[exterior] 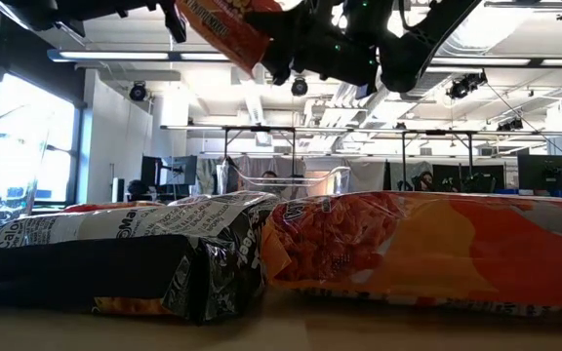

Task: Sort Maruchan noodles
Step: Put the middle left orange noodle pack into the bottom left transparent bin

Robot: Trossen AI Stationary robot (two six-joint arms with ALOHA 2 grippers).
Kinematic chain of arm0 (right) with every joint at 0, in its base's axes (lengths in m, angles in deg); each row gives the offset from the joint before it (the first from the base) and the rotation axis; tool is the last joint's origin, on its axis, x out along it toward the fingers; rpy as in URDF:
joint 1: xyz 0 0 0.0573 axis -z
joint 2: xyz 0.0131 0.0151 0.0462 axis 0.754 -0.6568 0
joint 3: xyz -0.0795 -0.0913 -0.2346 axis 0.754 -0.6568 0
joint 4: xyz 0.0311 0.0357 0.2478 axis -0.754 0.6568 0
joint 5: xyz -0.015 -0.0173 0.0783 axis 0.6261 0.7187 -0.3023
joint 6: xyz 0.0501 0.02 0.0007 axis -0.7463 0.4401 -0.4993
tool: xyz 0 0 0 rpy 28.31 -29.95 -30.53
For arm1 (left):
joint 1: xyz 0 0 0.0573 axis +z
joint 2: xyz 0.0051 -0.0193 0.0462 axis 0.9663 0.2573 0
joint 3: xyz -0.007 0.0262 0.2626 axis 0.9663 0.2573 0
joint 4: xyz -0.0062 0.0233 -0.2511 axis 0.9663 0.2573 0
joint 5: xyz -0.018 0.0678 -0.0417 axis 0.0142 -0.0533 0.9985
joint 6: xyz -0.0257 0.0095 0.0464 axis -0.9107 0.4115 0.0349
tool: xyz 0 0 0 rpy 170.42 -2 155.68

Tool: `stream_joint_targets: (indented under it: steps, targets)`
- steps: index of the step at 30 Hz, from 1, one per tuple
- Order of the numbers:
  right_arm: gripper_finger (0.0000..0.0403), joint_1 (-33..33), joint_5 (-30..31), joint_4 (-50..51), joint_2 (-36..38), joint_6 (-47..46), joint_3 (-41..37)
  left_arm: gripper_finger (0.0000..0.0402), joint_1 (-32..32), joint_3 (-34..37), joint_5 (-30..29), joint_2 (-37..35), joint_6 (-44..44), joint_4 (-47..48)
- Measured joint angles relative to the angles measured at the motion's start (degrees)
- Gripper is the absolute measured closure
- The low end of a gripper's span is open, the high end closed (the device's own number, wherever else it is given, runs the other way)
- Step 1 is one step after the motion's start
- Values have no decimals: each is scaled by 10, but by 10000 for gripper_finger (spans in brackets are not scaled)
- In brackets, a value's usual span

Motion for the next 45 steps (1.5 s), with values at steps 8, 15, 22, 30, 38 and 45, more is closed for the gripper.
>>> stream_joint_targets:
  steps: [8,15,22,30,38,45]
  targets:
    - [275,-1,3,2,0,-2,0,395,0,0,-1,0,-1,9]
    - [320,17,-11,44,0,0,0,336,12,-17,-5,-34,15,131]
    - [308,30,-11,188,32,91,0,273,6,-147,-135,-75,129,513]
    - [314,-9,157,478,51,266,65,244,-21,-295,-196,-1,181,751]
    - [312,-48,246,513,42,279,97,242,-42,-371,-194,134,226,815]
    - [312,-67,257,523,42,275,97,242,-55,-440,-189,211,256,844]
